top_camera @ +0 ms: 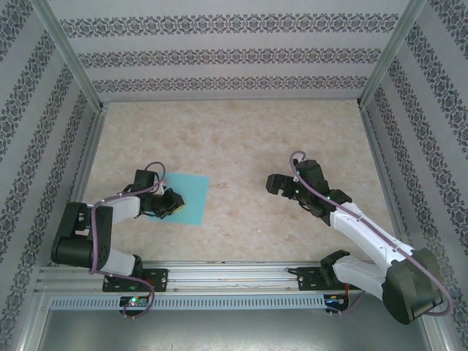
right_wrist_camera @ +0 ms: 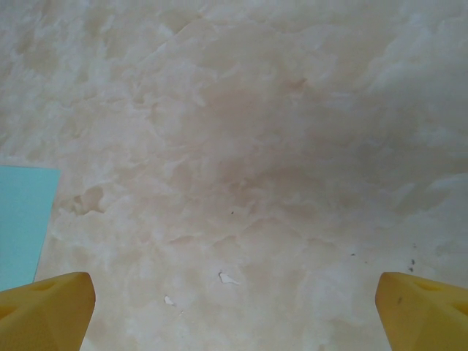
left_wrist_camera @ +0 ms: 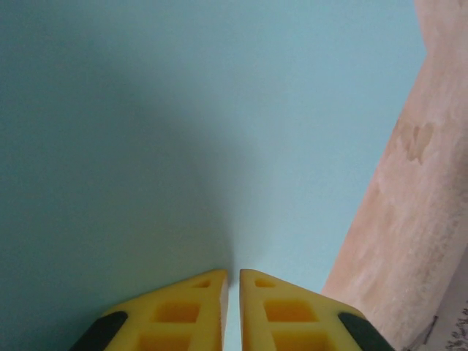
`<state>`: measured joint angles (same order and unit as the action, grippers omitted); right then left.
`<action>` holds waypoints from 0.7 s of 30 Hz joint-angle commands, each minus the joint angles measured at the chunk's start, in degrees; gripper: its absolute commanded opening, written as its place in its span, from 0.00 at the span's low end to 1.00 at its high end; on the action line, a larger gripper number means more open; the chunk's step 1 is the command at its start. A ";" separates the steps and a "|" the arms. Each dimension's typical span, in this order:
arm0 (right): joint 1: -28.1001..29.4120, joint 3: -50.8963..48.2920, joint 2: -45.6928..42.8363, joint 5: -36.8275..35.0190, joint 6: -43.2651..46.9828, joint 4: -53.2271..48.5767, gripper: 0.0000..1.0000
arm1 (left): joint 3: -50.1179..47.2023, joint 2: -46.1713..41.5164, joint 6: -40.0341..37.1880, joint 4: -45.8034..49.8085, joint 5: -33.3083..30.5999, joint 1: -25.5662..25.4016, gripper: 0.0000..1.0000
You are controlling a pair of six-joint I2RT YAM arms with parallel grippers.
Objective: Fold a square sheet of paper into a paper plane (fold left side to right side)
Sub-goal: Move the square sheet of paper to the center of the table.
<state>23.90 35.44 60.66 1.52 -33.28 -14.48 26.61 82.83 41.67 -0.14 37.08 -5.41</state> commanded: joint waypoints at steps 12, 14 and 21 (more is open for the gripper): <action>0.53 4.99 2.87 -6.49 -1.79 -6.89 0.98 | -9.06 -3.10 32.30 -19.30 -19.64 -22.39 0.07; 0.53 5.29 3.38 -6.70 -1.97 -7.39 0.98 | -8.46 -1.91 34.00 -21.19 -20.81 -24.14 0.07; 0.62 7.00 5.66 -6.76 -1.54 -8.94 0.98 | -4.55 5.72 37.58 -28.17 -21.61 -30.78 0.07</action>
<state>23.90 40.34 65.58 -3.84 -34.39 -21.91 21.12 85.14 75.13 -25.12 17.87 -33.89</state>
